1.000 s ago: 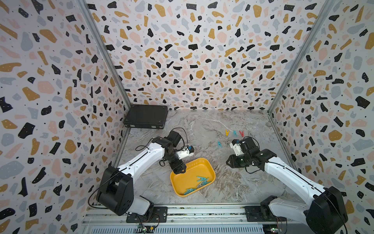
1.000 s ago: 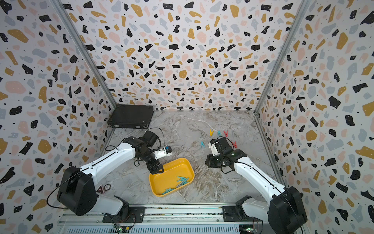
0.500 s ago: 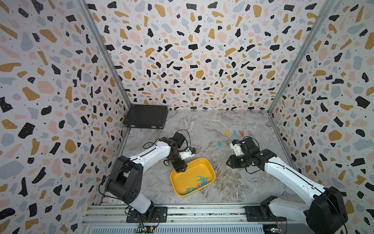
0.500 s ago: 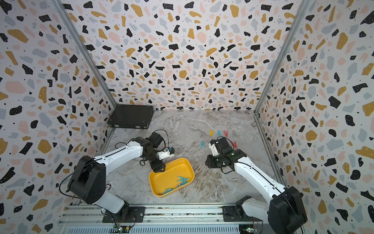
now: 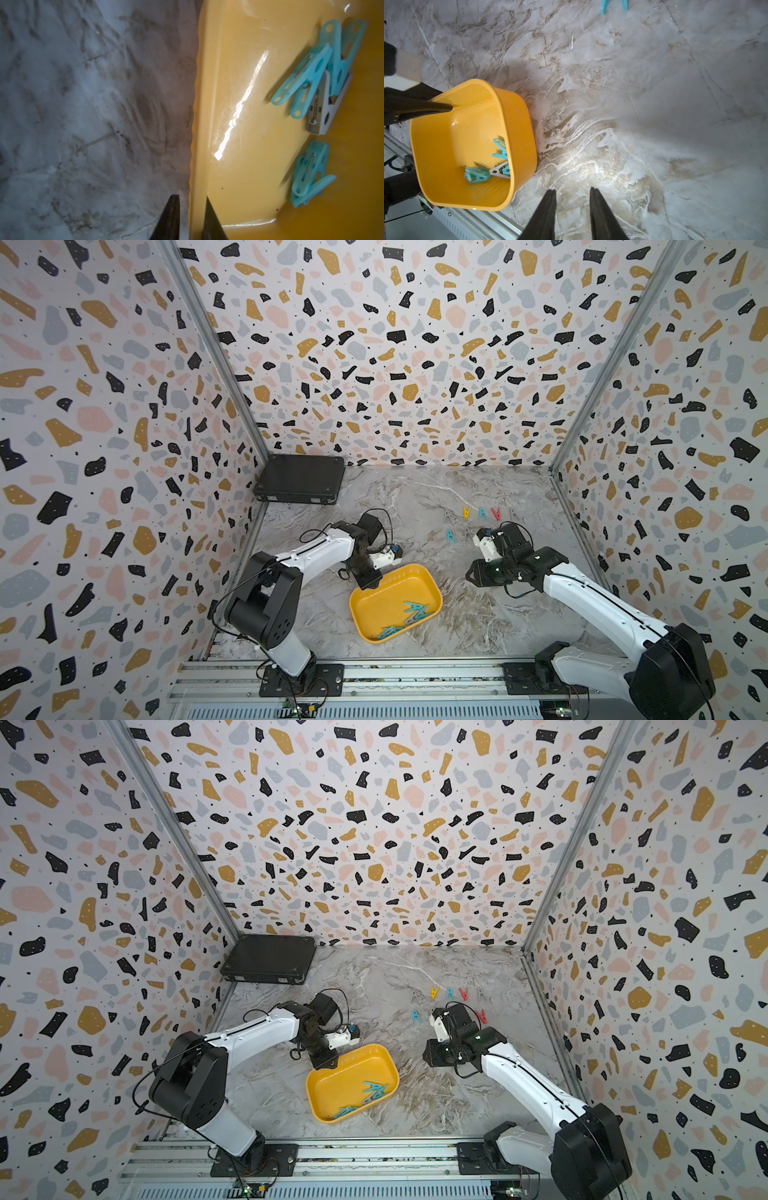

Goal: Take the clothespins out of the storage box
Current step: Adjust the storage box at the center of the board.

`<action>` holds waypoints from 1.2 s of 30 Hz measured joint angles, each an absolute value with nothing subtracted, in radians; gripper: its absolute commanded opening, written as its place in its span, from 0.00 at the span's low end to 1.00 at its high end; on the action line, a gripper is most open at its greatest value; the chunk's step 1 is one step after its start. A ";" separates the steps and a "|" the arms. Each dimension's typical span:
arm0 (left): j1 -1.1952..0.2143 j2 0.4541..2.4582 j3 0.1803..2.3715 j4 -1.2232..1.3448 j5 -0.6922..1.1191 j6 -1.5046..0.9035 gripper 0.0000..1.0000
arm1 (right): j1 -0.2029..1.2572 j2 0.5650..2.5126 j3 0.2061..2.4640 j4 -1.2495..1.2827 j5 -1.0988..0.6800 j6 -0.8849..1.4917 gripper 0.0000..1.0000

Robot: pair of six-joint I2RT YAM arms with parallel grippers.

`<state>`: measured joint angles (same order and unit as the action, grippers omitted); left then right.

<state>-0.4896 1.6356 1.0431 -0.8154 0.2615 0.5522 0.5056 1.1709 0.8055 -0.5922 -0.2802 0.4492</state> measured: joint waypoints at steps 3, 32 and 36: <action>-0.491 1.637 1.044 -0.815 0.271 0.550 0.06 | 0.506 1.171 0.805 -0.592 -0.280 0.449 0.33; -0.491 1.885 1.283 -1.261 0.624 0.780 0.00 | 0.506 1.122 0.805 -0.637 -0.275 0.457 0.33; -0.491 1.924 1.326 -1.364 0.692 0.843 0.00 | 0.506 1.117 0.805 -0.641 -0.272 0.457 0.33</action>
